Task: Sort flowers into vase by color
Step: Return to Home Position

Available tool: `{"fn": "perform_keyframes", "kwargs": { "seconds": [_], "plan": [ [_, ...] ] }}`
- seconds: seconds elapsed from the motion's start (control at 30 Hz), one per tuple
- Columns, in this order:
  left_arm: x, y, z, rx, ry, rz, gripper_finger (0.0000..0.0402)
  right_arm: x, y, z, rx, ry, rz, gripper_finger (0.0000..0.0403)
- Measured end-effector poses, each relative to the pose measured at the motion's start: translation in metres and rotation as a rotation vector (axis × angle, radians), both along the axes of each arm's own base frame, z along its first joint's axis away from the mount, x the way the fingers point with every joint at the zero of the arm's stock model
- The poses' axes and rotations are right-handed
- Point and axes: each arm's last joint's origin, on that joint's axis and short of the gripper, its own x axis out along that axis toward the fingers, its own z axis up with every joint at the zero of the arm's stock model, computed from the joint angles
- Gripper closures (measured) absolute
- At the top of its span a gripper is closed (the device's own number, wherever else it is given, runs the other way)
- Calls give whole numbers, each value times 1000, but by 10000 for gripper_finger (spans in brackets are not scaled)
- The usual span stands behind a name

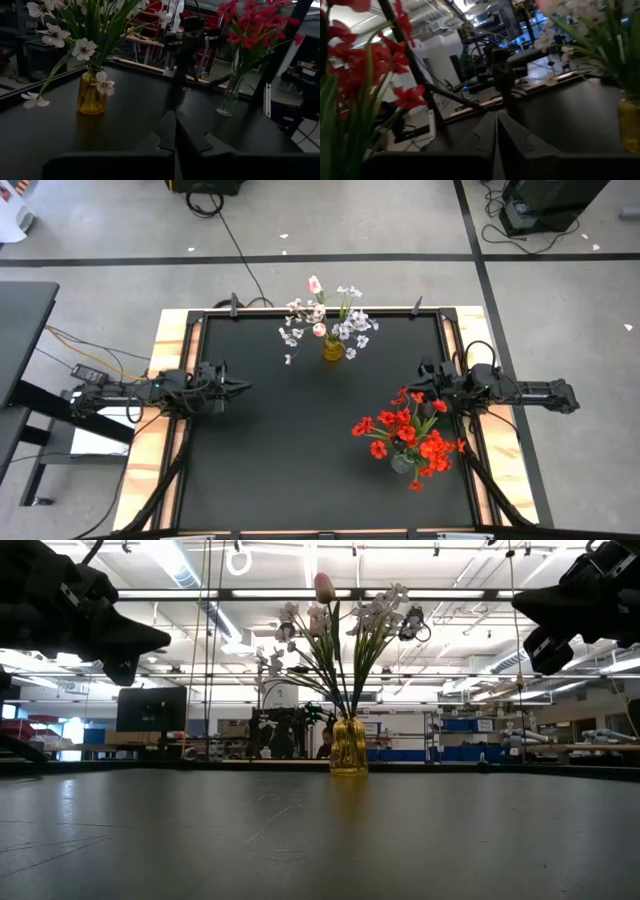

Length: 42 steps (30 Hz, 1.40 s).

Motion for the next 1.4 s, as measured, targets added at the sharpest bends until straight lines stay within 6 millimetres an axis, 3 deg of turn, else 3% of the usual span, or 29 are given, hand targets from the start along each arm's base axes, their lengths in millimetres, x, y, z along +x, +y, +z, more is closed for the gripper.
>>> {"fn": "perform_keyframes", "kwargs": {
  "seconds": [1.4],
  "plan": [
    [3,1,-4,33,56,20,374,0,0,0,-4,-4,6,373]
  ]
}}
